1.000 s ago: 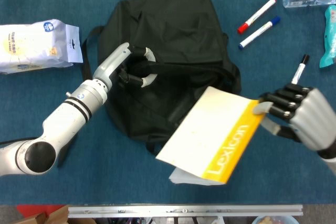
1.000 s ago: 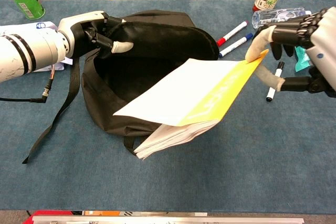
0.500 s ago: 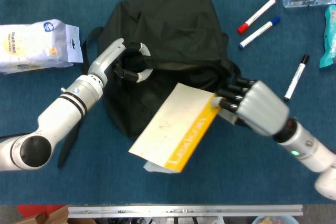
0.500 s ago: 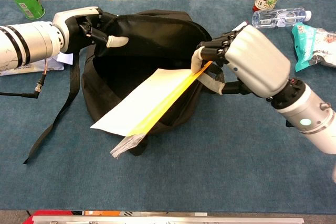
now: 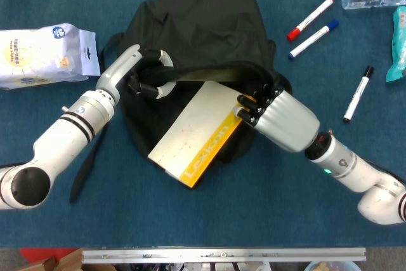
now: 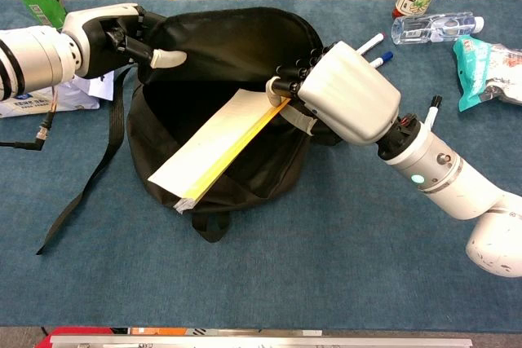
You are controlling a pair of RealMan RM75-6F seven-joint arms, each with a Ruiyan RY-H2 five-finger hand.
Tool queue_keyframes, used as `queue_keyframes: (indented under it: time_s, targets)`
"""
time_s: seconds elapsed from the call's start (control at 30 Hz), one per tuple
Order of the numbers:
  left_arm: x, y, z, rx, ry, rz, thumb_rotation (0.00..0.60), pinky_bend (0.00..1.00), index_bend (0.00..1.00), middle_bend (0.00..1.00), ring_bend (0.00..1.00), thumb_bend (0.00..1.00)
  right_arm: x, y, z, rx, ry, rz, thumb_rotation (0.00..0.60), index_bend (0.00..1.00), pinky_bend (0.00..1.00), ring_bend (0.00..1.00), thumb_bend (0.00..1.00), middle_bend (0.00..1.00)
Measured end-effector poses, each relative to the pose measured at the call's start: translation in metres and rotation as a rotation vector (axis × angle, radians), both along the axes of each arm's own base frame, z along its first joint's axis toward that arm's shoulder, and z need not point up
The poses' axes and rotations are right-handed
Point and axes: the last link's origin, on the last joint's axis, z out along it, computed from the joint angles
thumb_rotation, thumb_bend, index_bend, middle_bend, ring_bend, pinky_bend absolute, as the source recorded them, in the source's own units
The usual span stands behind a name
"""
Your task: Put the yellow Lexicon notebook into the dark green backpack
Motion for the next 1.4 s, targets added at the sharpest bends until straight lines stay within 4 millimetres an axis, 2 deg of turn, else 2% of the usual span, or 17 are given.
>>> queue_keyframes:
  time_s: [0.2,0.37,0.53,1.07,1.23,1.4]
  targets:
    - [-0.004,-0.002,0.003,-0.01,0.006,-0.002,0.6,0.15,0.63,0.38,0.29,0.38,-0.007,-0.003,0.0,-0.093,0.11,-0.008,0.6,0.98,0.79,0.75,0.41,0.83]
    - [-0.008,-0.004,0.004,-0.02,0.009,-0.002,0.6,0.15,0.63,0.38,0.29,0.38,-0.018,-0.001,0.0,-0.158,0.233,-0.048,0.6,0.99,0.8,0.76,0.41,0.83]
    - [-0.01,-0.007,0.004,-0.029,0.009,-0.004,0.6,0.15,0.63,0.38,0.29,0.38,-0.021,0.005,-0.004,-0.198,0.353,-0.079,0.6,1.0,0.82,0.78,0.41,0.85]
    - [-0.004,-0.01,0.008,-0.028,-0.008,-0.016,0.6,0.15,0.61,0.37,0.28,0.38,0.008,0.032,-0.033,-0.199,0.51,-0.054,0.6,1.0,0.88,0.84,0.44,0.9]
    - [-0.004,-0.013,0.01,-0.029,-0.003,-0.021,0.6,0.15,0.61,0.37,0.28,0.38,0.013,0.032,-0.038,-0.24,0.548,-0.063,0.6,1.0,0.9,0.86,0.45,0.91]
    - [-0.005,-0.014,0.01,-0.037,-0.002,-0.018,0.6,0.15,0.61,0.37,0.28,0.38,0.009,0.022,-0.034,-0.281,0.576,-0.117,0.6,1.0,0.9,0.87,0.45,0.92]
